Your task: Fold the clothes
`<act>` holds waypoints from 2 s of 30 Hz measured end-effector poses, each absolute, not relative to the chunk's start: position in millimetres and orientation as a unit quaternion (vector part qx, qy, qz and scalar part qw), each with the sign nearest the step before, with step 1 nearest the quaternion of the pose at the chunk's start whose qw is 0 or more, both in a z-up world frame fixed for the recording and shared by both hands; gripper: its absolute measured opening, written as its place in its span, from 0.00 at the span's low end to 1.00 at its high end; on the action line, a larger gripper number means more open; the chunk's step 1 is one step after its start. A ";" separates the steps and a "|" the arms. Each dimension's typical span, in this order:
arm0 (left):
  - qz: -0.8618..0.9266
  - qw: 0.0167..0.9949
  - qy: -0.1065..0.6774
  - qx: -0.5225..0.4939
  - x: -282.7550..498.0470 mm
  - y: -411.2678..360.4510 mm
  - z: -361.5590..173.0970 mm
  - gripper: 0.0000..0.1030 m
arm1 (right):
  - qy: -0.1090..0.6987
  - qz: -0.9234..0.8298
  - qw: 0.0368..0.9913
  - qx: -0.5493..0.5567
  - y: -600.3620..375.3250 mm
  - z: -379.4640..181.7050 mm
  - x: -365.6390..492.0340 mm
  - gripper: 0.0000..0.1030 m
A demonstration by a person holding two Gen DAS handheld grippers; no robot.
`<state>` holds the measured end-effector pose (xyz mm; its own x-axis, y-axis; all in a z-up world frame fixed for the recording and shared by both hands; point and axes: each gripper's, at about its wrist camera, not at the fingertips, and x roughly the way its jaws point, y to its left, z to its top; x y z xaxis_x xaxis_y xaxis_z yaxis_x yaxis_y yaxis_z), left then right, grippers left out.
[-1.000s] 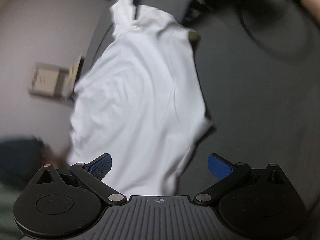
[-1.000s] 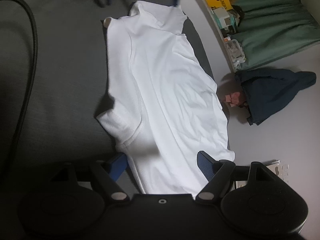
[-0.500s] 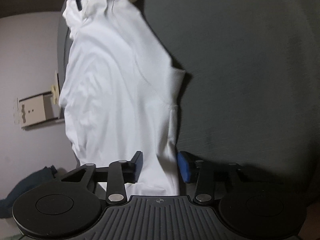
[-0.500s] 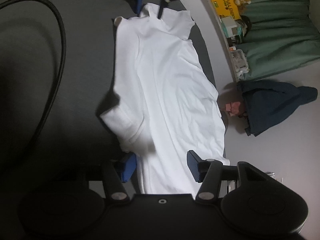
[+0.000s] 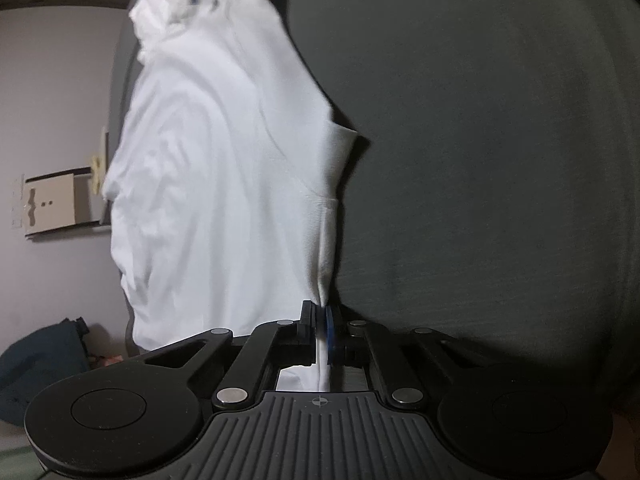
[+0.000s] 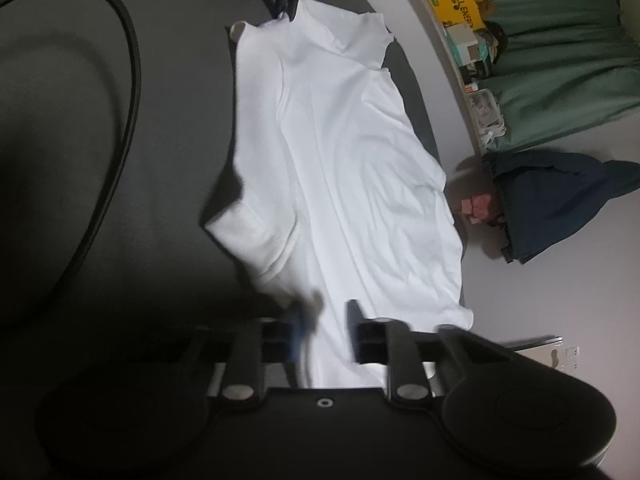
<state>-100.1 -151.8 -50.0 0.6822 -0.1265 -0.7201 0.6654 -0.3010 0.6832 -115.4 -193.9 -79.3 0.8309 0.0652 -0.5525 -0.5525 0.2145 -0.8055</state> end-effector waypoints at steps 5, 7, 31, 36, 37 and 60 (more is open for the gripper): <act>-0.349 0.582 0.193 0.708 -105.7 -144.6 -43.5 0.03 | 0.218 0.213 0.760 -0.574 -202.5 -73.3 -115.1 0.08; -0.348 0.580 0.199 0.709 -107.3 -143.0 -45.3 0.04 | 0.215 0.211 0.760 -0.577 -202.9 -74.5 -116.7 0.09; -0.334 0.579 0.109 0.736 -112.0 -153.5 -53.8 0.69 | 0.191 0.175 0.750 -0.609 -198.5 -91.9 -116.6 0.36; -0.352 0.534 0.100 0.762 -117.2 -150.9 -60.4 0.34 | 0.177 0.164 0.743 -0.625 -200.2 -100.4 -112.4 0.33; -0.354 0.538 0.108 0.757 -115.5 -151.6 -59.7 0.31 | 0.174 0.165 0.741 -0.627 -199.5 -101.0 -112.6 0.33; -0.371 0.649 0.161 0.644 -116.8 -137.1 -2.3 0.01 | 0.181 0.252 0.711 -0.631 -204.0 -56.5 -139.4 0.03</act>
